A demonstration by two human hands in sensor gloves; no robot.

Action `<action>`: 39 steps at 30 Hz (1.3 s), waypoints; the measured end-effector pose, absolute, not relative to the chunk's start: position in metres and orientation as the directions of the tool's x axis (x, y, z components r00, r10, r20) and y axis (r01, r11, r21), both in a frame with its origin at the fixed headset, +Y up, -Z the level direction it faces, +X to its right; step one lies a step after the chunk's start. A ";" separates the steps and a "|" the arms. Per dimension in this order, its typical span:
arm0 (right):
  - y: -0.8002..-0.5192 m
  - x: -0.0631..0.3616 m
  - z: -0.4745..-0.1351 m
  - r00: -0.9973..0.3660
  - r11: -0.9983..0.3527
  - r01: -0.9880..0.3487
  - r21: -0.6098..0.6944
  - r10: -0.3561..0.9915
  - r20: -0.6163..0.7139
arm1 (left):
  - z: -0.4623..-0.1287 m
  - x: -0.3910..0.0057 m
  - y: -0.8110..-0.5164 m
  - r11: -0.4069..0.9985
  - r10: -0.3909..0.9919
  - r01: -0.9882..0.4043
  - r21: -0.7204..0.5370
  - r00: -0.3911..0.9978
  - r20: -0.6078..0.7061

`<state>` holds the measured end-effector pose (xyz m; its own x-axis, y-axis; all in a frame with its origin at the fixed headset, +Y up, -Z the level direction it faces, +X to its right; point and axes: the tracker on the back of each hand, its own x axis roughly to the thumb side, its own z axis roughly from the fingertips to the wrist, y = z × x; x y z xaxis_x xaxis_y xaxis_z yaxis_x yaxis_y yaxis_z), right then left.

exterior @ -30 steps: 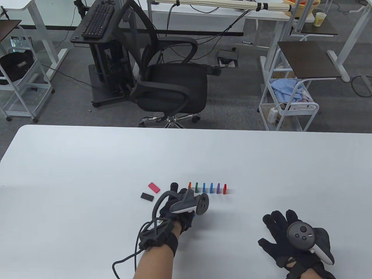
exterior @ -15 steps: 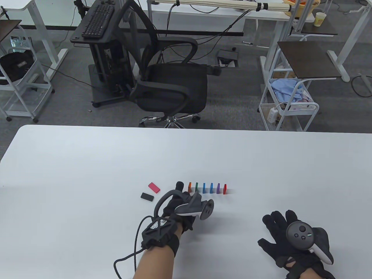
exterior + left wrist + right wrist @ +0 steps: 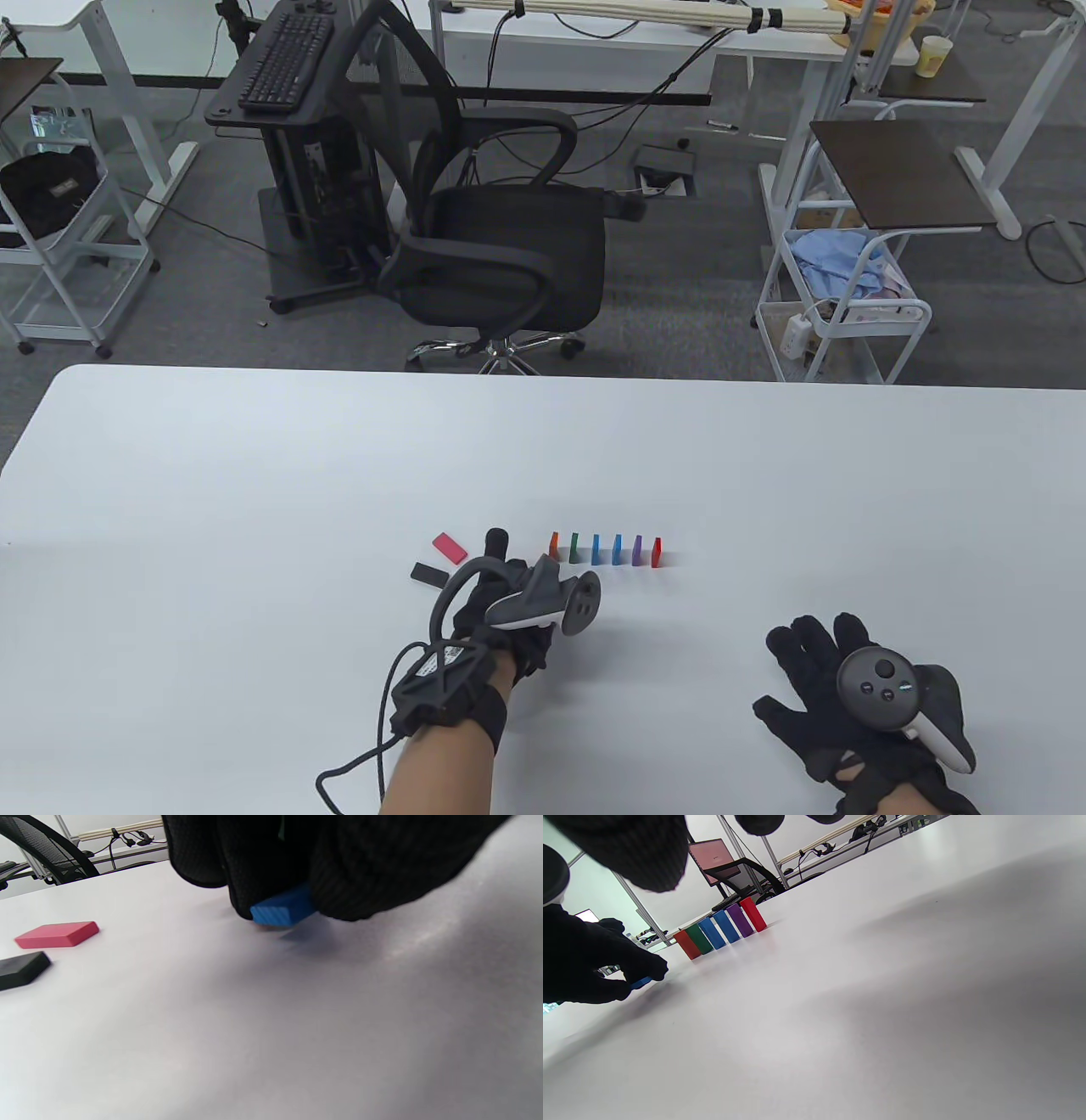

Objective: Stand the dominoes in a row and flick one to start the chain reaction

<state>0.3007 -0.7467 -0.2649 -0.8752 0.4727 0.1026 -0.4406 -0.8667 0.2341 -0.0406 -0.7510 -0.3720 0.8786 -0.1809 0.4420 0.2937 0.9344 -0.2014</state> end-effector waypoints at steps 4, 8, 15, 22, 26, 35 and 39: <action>-0.747 0.301 -0.265 -0.875 -0.867 -0.441 0.232 0.473 0.106 | -0.376 -0.052 -0.743 0.944 -0.141 0.247 -0.219 0.901 0.410; -0.747 0.301 -0.265 -0.874 -0.867 -0.441 0.232 0.474 0.107 | -0.380 -0.061 -0.736 0.958 -0.119 0.206 -0.198 0.917 0.380; -0.746 0.301 -0.265 -0.873 -0.865 -0.444 0.232 0.476 0.104 | -0.392 -0.075 -0.727 0.979 -0.038 0.095 -0.181 0.955 0.294; -0.747 0.302 -0.265 -0.872 -0.863 -0.447 0.235 0.479 0.101 | -0.406 -0.089 -0.727 0.980 0.100 -0.062 -0.192 0.975 0.197; -0.746 0.303 -0.265 -0.871 -0.861 -0.450 0.236 0.482 0.096 | -0.414 -0.096 -0.730 0.968 0.179 -0.150 -0.201 0.975 0.133; -0.746 0.304 -0.265 -0.871 -0.858 -0.454 0.239 0.485 0.085 | -0.431 -0.101 -0.740 0.934 0.304 -0.287 -0.213 0.951 0.051; -0.746 0.304 -0.265 -0.871 -0.858 -0.454 0.241 0.484 0.080 | -0.437 -0.099 -0.746 0.927 0.320 -0.304 -0.220 0.946 0.041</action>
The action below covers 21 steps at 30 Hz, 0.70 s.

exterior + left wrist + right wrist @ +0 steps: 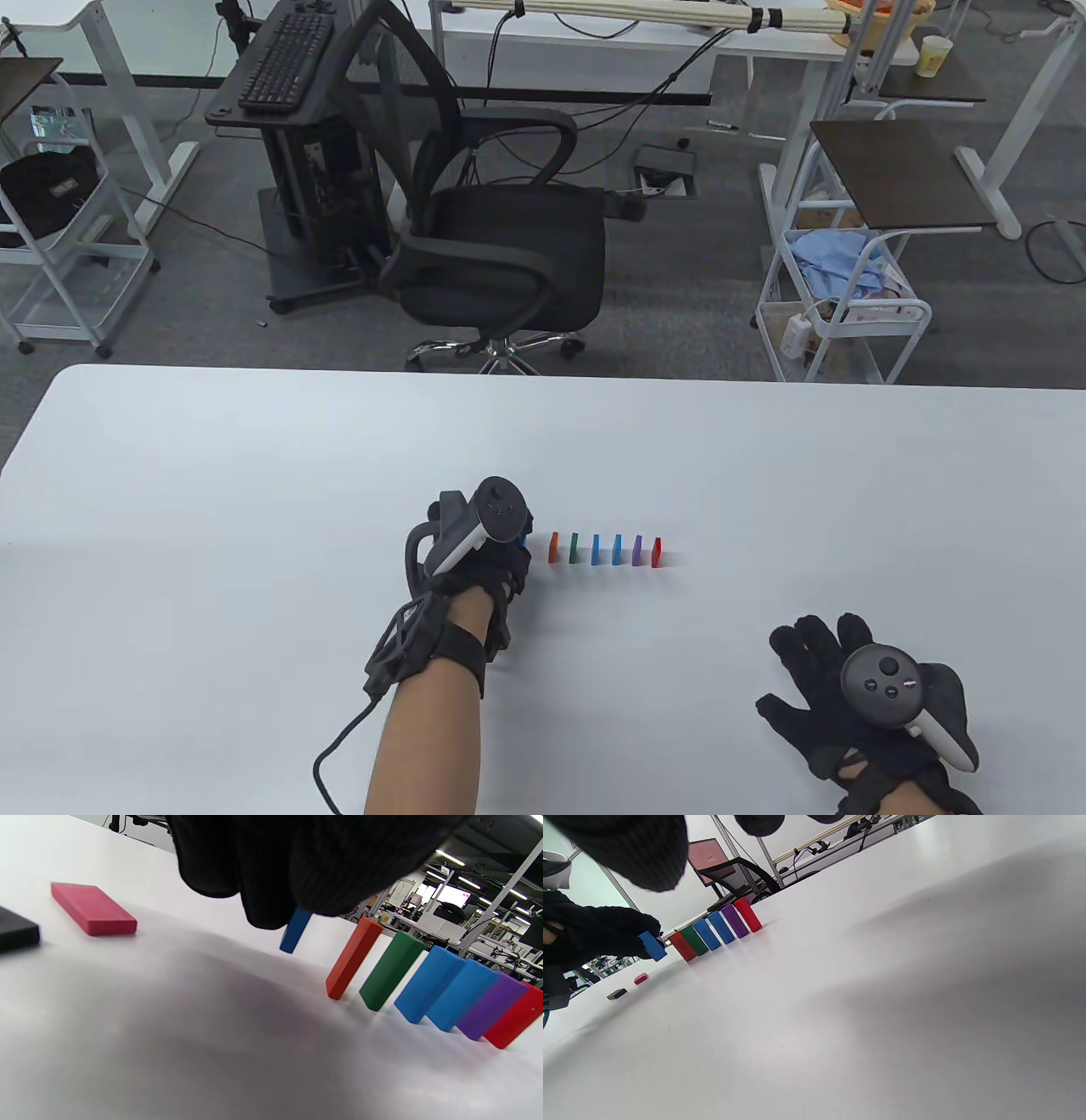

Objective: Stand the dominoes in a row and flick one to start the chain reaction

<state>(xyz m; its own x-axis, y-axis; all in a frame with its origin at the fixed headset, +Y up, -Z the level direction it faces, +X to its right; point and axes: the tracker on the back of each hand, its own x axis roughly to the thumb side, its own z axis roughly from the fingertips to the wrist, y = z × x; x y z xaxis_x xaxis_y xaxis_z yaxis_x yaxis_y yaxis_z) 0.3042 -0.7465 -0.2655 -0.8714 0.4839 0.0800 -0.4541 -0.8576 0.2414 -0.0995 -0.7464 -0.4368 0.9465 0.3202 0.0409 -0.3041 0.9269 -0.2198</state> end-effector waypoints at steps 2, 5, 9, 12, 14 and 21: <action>-0.746 0.305 -0.266 -0.871 -0.857 -0.455 0.243 0.485 0.077 | -0.439 -0.099 -0.749 0.922 0.331 -0.315 -0.224 0.943 0.036; -0.746 0.305 -0.266 -0.871 -0.856 -0.456 0.243 0.485 0.073 | -0.441 -0.098 -0.753 0.917 0.341 -0.325 -0.230 0.939 0.033; -0.746 0.305 -0.266 -0.872 -0.856 -0.455 0.247 0.485 0.073 | -0.443 -0.097 -0.757 0.915 0.342 -0.325 -0.238 0.939 0.033; -0.747 0.304 -0.266 -0.872 -0.856 -0.454 0.248 0.484 0.073 | -0.444 -0.096 -0.759 0.915 0.341 -0.323 -0.242 0.940 0.032; -0.747 0.305 -0.266 -0.872 -0.856 -0.453 0.249 0.483 0.072 | -0.445 -0.094 -0.760 0.915 0.338 -0.321 -0.246 0.941 0.032; -0.747 0.305 -0.267 -0.872 -0.854 -0.455 0.251 0.485 0.069 | -0.447 -0.091 -0.765 0.917 0.323 -0.305 -0.257 0.946 0.031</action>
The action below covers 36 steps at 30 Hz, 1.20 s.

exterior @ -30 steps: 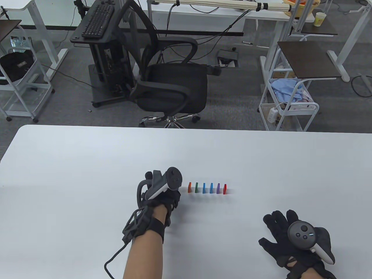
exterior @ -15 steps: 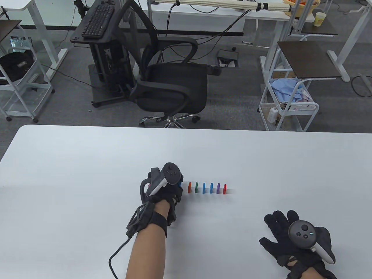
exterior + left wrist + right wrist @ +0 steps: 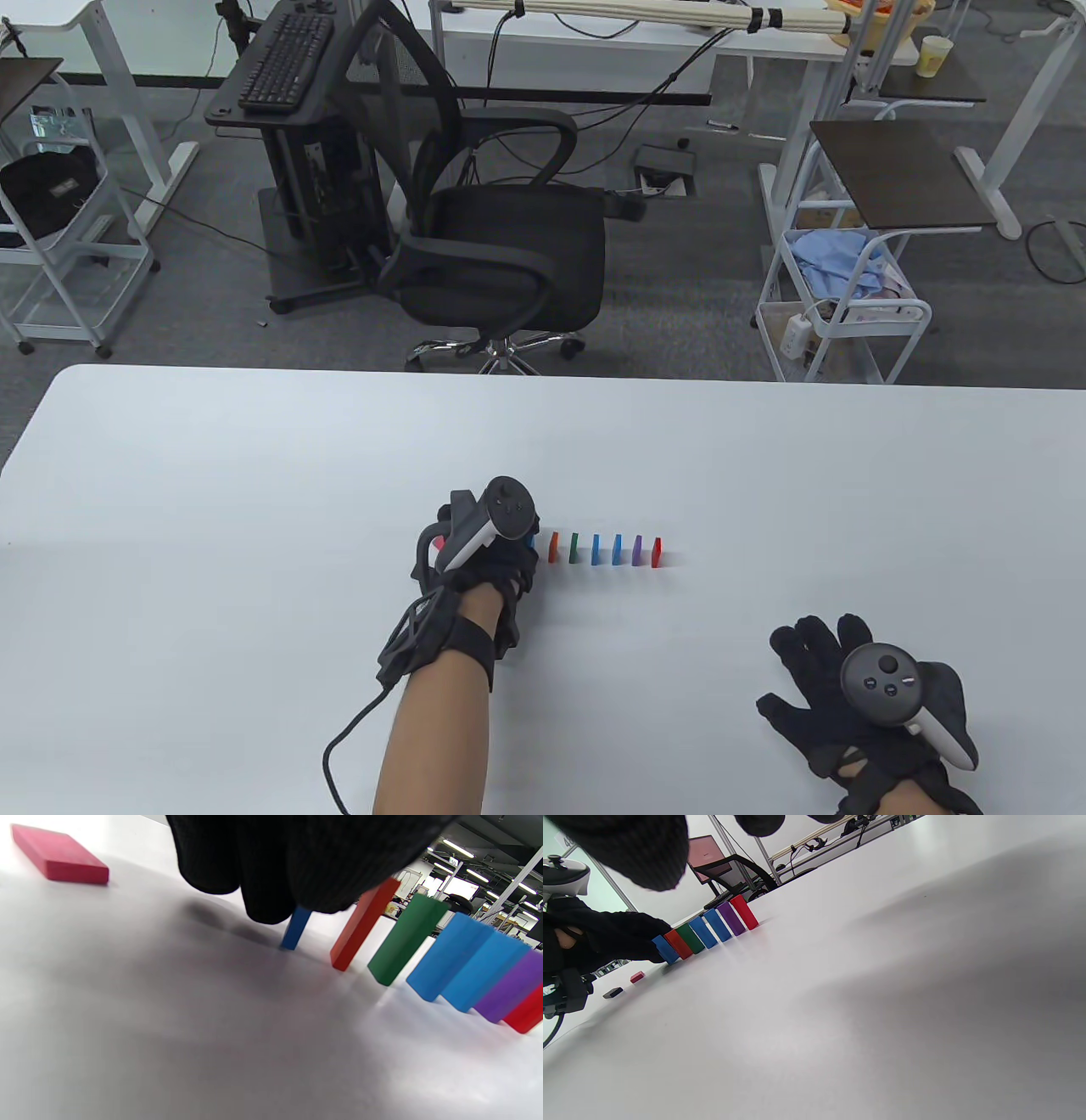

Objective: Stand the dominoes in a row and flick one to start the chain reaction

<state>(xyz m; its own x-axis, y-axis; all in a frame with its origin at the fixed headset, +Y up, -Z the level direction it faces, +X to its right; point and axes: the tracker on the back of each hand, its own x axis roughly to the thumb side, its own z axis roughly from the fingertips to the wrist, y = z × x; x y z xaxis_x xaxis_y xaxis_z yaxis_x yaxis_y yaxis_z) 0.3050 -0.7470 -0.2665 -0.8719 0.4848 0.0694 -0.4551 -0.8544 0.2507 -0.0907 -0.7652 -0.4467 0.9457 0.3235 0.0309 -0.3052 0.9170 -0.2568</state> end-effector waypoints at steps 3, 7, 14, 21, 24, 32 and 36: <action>-0.747 0.306 -0.267 -0.871 -0.854 -0.457 0.250 0.486 0.068 | -0.447 -0.090 -0.766 0.917 0.323 -0.306 -0.257 0.946 0.028; -0.747 0.306 -0.267 -0.871 -0.853 -0.458 0.252 0.487 0.066 | -0.448 -0.087 -0.766 0.918 0.318 -0.299 -0.259 0.948 0.031; -0.747 0.306 -0.267 -0.870 -0.850 -0.459 0.257 0.489 0.064 | -0.448 -0.087 -0.764 0.918 0.319 -0.302 -0.257 0.947 0.029; -0.747 0.306 -0.267 -0.869 -0.848 -0.462 0.261 0.492 0.061 | -0.448 -0.086 -0.764 0.916 0.318 -0.300 -0.265 0.948 0.028; -0.748 0.306 -0.267 -0.868 -0.847 -0.462 0.262 0.493 0.061 | -0.448 -0.086 -0.765 0.915 0.319 -0.300 -0.268 0.947 0.028; -0.748 0.307 -0.267 -0.866 -0.844 -0.466 0.266 0.496 0.059 | -0.448 -0.087 -0.765 0.907 0.328 -0.306 -0.288 0.944 0.032; -0.748 0.307 -0.267 -0.868 -0.846 -0.465 0.262 0.494 0.057 | -0.446 -0.088 -0.763 0.902 0.333 -0.307 -0.304 0.942 0.037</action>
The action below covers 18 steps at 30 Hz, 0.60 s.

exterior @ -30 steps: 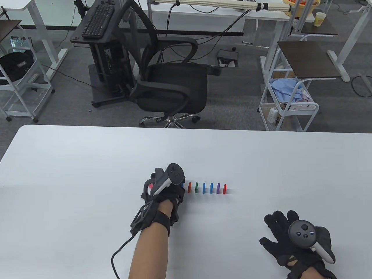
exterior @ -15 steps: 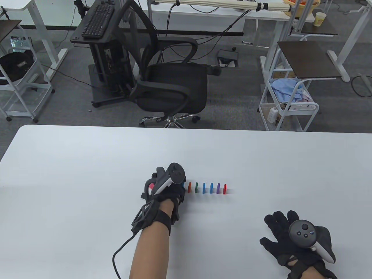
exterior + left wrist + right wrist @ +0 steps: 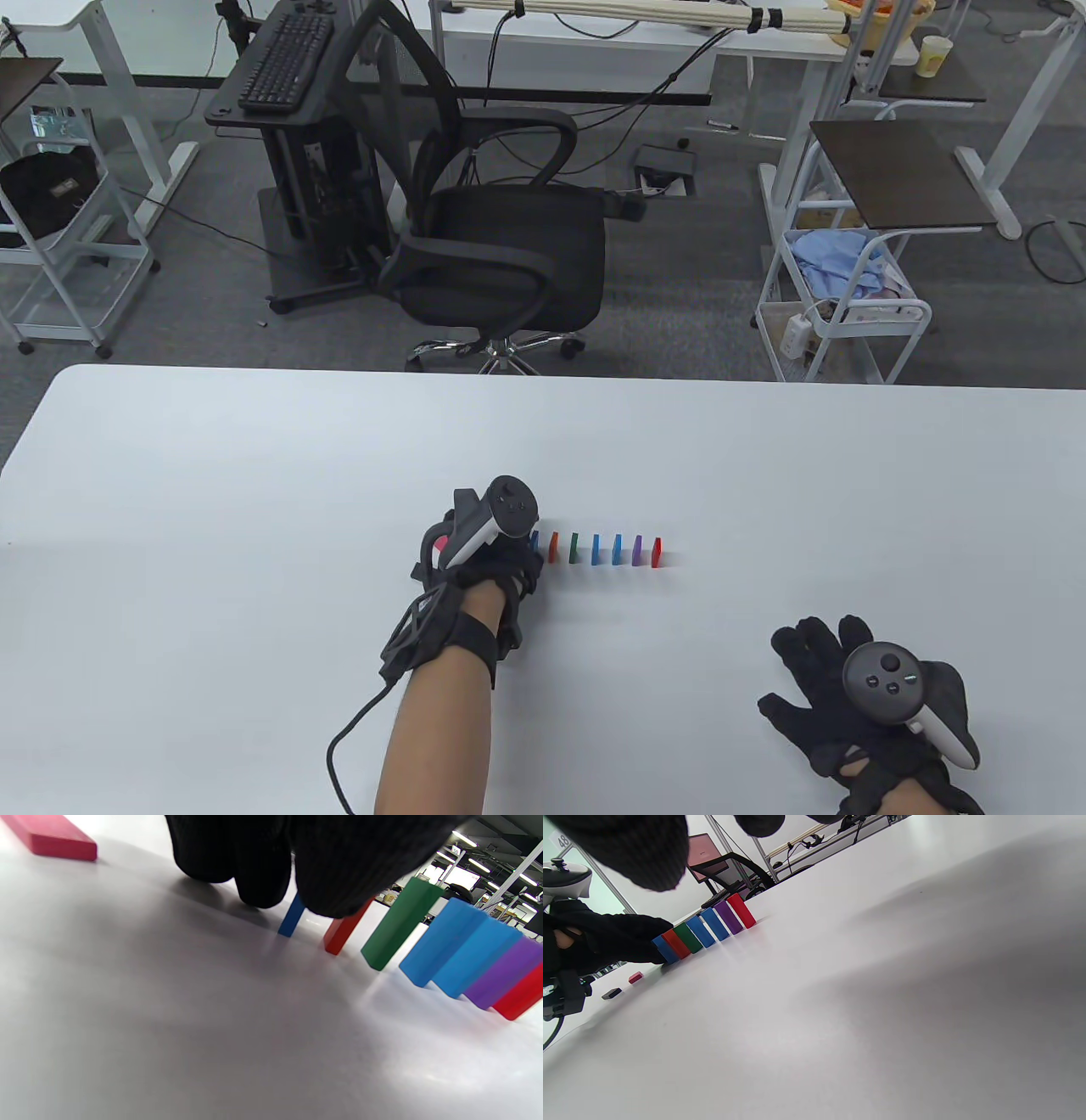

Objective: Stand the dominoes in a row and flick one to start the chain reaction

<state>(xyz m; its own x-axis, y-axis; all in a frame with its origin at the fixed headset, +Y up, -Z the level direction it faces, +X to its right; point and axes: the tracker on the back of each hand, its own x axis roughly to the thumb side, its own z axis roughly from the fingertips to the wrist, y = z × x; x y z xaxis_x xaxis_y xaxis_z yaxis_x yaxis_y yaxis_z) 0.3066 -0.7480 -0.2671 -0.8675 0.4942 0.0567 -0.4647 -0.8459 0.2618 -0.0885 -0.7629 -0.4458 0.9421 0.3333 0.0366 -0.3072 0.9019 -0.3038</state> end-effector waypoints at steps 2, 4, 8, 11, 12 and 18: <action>-0.748 0.306 -0.267 -0.867 -0.845 -0.466 0.261 0.495 0.055 | -0.444 -0.090 -0.760 0.904 0.328 -0.300 -0.303 0.944 0.045; -0.749 0.304 -0.266 -0.870 -0.848 -0.461 0.263 0.490 0.058 | -0.440 -0.094 -0.756 0.896 0.350 -0.317 -0.311 0.935 0.055; -0.749 0.302 -0.266 -0.871 -0.850 -0.455 0.265 0.486 0.065 | -0.433 -0.103 -0.744 0.896 0.347 -0.317 -0.310 0.937 0.045; -0.749 0.300 -0.265 -0.871 -0.851 -0.453 0.267 0.486 0.069 | -0.426 -0.115 -0.731 0.906 0.334 -0.307 -0.293 0.941 0.048; -0.749 0.300 -0.265 -0.872 -0.851 -0.451 0.268 0.485 0.070 | -0.424 -0.119 -0.727 0.907 0.333 -0.306 -0.289 0.942 0.047; -0.749 0.301 -0.264 -0.873 -0.852 -0.449 0.268 0.482 0.070 | -0.409 -0.147 -0.706 0.925 0.295 -0.279 -0.256 0.955 0.022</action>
<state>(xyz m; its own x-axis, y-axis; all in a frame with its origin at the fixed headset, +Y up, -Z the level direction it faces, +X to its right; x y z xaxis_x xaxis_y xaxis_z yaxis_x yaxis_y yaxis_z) 0.3010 -0.7494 -0.2642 -0.8731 0.4823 0.0705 -0.4492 -0.8523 0.2680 -0.1473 -0.7058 -0.4092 0.9553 0.2947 0.0225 -0.2794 0.9253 -0.2564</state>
